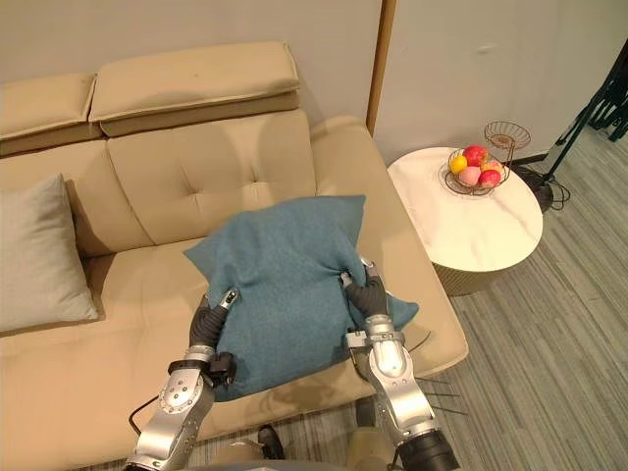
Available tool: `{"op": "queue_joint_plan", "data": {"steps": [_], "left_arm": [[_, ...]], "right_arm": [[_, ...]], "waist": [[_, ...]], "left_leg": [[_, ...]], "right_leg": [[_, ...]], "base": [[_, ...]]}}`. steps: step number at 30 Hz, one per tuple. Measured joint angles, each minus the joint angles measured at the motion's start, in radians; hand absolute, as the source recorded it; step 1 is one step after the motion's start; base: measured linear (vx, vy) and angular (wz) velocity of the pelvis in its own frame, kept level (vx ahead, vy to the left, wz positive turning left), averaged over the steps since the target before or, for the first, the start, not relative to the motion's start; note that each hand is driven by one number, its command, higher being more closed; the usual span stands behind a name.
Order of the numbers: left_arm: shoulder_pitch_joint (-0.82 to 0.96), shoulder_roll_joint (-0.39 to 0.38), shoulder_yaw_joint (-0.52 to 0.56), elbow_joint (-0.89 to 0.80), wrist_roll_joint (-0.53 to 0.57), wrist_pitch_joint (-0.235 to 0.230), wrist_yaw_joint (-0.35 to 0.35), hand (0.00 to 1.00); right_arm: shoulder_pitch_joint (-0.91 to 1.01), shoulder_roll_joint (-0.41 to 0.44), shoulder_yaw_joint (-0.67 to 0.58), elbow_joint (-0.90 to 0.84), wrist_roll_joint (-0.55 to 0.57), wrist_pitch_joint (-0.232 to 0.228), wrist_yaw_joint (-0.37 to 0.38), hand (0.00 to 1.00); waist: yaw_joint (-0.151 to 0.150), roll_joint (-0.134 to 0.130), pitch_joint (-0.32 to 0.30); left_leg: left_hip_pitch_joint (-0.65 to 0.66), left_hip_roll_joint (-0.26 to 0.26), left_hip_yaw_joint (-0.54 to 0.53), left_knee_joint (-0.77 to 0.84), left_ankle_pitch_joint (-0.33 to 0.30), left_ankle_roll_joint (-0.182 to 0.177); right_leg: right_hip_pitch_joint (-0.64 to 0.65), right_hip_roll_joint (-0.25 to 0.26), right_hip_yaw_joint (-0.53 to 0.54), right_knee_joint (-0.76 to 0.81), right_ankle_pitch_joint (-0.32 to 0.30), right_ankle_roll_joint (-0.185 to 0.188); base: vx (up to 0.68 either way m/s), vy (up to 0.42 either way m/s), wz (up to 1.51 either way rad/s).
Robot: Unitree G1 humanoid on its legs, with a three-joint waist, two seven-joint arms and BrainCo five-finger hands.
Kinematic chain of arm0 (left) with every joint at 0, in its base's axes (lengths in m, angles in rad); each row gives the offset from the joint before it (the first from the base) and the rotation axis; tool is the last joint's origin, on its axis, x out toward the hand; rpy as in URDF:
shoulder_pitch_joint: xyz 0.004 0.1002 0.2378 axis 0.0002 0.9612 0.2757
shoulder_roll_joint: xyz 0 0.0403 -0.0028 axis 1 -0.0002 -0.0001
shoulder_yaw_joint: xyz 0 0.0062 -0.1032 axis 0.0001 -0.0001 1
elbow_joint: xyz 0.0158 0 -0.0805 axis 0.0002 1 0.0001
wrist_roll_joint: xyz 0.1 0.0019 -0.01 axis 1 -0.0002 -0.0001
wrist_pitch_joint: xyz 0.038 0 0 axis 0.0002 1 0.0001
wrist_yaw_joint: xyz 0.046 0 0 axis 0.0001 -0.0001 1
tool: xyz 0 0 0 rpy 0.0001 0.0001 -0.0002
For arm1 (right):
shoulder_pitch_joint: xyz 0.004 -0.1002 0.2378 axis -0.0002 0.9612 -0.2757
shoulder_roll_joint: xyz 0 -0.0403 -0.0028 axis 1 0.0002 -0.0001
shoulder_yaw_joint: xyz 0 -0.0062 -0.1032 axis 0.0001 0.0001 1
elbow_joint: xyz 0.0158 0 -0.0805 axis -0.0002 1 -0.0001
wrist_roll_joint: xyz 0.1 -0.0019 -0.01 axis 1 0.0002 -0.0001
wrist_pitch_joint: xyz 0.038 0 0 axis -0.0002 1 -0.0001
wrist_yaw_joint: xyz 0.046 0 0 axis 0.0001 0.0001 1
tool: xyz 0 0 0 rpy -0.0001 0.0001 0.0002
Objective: Pick up cushions and gather them together orderly.
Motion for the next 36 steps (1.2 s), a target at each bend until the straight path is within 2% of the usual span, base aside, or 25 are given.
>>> {"op": "queue_joint_plan", "data": {"steps": [1, 2, 4, 5, 6, 8, 11, 14, 15, 19, 21, 23, 25, 26, 30, 36], "left_arm": [[-0.044, 0.001, 0.017, 0.0, 0.004, 0.0, 0.011, 1.0], [-0.14, 0.022, 0.029, 0.014, 0.005, 0.0, 0.052, 1.0], [-0.302, 0.077, 0.043, 0.043, 0.01, 0.0, 0.1, 1.0], [-0.439, 0.109, 0.051, 0.088, 0.021, 0.0, 0.128, 1.0], [-0.548, 0.134, 0.05, 0.127, 0.024, 0.0, 0.154, 1.0], [-0.782, 0.19, 0.048, 0.213, 0.028, 0.0, 0.203, 1.0], [-1.025, 0.23, 0.054, 0.32, 0.031, 0.0, 0.235, 1.0], [-1.288, 0.241, 0.062, 0.474, 0.042, -0.001, 0.254, 1.0], [-1.374, 0.246, 0.063, 0.526, 0.043, -0.001, 0.261, 0.0], [-1.552, 0.266, 0.077, 0.666, 0.04, -0.004, 0.276, 0.0], [-1.638, 0.266, 0.102, 0.739, 0.034, -0.003, 0.269, 0.0], [-1.659, 0.266, 0.117, 0.783, 0.014, 0.001, 0.249, 0.0], [-1.659, 0.266, 0.151, 0.829, -0.001, 0.01, 0.229, 0.0], [-1.655, 0.264, 0.175, 0.844, -0.01, 0.021, 0.219, 0.0], [-1.606, 0.243, 0.255, 0.854, -0.03, 0.032, 0.182, 0.0], [-1.44, 0.22, 0.348, 0.852, -0.062, 0.032, 0.143, 0.0]], "right_arm": [[-0.054, 0.005, 0.0, 0.021, 0.0, 0.0, -0.014, 1.0], [-0.171, 0.008, -0.001, 0.08, -0.003, -0.001, -0.044, 1.0], [-0.351, 0.008, -0.021, 0.165, -0.021, 0.002, -0.083, 1.0], [-0.464, 0.007, -0.061, 0.201, -0.039, 0.012, -0.106, 1.0], [-0.541, 0.009, -0.094, 0.221, -0.051, 0.022, -0.132, 1.0], [-0.722, 0.018, -0.168, 0.276, -0.081, 0.024, -0.187, 1.0], [-0.937, 0.038, -0.258, 0.372, -0.114, 0.026, -0.242, 1.0], [-1.15, 0.042, -0.337, 0.494, -0.116, 0.028, -0.301, 1.0], [-1.215, 0.038, -0.347, 0.524, -0.116, 0.028, -0.331, 0.0], [-1.363, -0.006, -0.365, 0.623, -0.105, 0.026, -0.363, 0.0], [-1.444, -0.05, -0.375, 0.711, -0.045, 0.026, -0.351, 0.0], [-1.454, -0.061, -0.384, 0.744, 0.012, 0.026, -0.32, 0.0], [-1.454, -0.067, -0.384, 0.784, 0.077, 0.035, -0.286, 0.0], [-1.454, -0.067, -0.382, 0.785, 0.11, 0.037, -0.263, 0.0], [-1.42, -0.067, -0.373, 0.785, 0.216, 0.039, -0.202, 0.0], [-1.27, -0.036, -0.312, 0.779, 0.285, 0.03, -0.164, 0.0]], "waist": [[0.002, -0.002, 0.015], [0.006, 0.0, 0.032], [0.02, 0.0, 0.095], [0.034, 0.004, 0.14], [0.044, 0.004, 0.155], [0.05, 0.003, 0.202], [0.059, 0.004, 0.217], [0.054, 0.005, 0.218], [0.045, 0.004, 0.228], [0.038, 0.004, 0.238], [0.039, 0.005, 0.277], [0.04, 0.004, 0.278], [0.041, 0.004, 0.285], [0.043, 0.003, 0.312], [0.042, 0.004, 0.317], [0.044, 0.004, 0.317]], "left_leg": [[-0.029, 0.0, -0.003, 0.012, 0.003, 0.004], [-0.094, 0.001, -0.009, 0.031, 0.013, 0.013], [-0.148, -0.001, -0.018, 0.045, 0.032, 0.025], [-0.179, -0.001, -0.031, 0.057, 0.041, 0.027], [-0.216, -0.001, -0.04, 0.067, 0.051, 0.034], [-0.273, -0.003, -0.06, 0.067, 0.082, 0.042], [-0.344, -0.022, -0.077, 0.061, 0.111, 0.047], [-0.415, -0.03, -0.105, 0.052, 0.135, 0.052], [-0.43, -0.037, -0.117, 0.036, 0.149, 0.054], [-0.486, -0.054, -0.137, -0.017, 0.192, 0.051], [-0.503, -0.059, -0.152, -0.061, 0.223, 0.043], [-0.525, -0.064, -0.162, -0.099, 0.251, 0.039], [-0.542, -0.061, -0.163, -0.129, 0.269, 0.034], [-0.543, -0.053, -0.162, -0.131, 0.27, 0.034], [-0.61, -0.047, -0.158, -0.123, 0.27, 0.033], [-0.627, -0.029, -0.136, -0.107, 0.269, 0.032]], "right_leg": [[-0.023, -0.001, -0.002, 0.0, 0.011, -0.003], [-0.071, -0.005, -0.005, -0.013, 0.04, -0.005], [-0.098, -0.011, -0.012, -0.048, 0.081, -0.006], [-0.115, -0.015, -0.024, -0.053, 0.098, -0.005], [-0.14, -0.015, -0.03, -0.054, 0.108, -0.005], [-0.181, -0.021, -0.054, -0.054, 0.126, -0.011], [-0.246, -0.027, -0.06, -0.057, 0.145, -0.013], [-0.293, -0.03, -0.084, -0.079, 0.164, -0.017], [-0.302, -0.032, -0.094, -0.088, 0.17, -0.02], [-0.361, -0.038, -0.113, -0.101, 0.184, -0.027], [-0.381, -0.036, -0.13, -0.113, 0.19, -0.034], [-0.408, -0.035, -0.144, -0.123, 0.194, -0.037], [-0.433, -0.034, -0.151, -0.125, 0.197, -0.039], [-0.434, -0.033, -0.154, -0.126, 0.197, -0.04], [-0.498, -0.031, -0.158, -0.126, 0.209, -0.046], [-0.514, -0.022, -0.158, -0.118, 0.209, -0.045]], "base": [[-0.22, -0.042, 0.18], [-0.25, -0.037, 0.17], [-0.23, -0.031, 0.2], [-0.22, -0.03, 0.24], [-0.26, -0.044, 0.38], [-0.2, -0.049, 0.37], [-0.08, -0.026, 0.15], [-0.03, -0.021, 0.24], [-0.03, -0.024, 0.31], [-0.03, -0.022, 0.2], [-0.04, -0.042, 0.22], [-0.02, -0.046, 0.21], [-0.01, -0.028, 0.12], [0.0, 0.0, 0.0], [0.0, 0.0, 0.0], [0.0, 0.02, -0.04]]}}
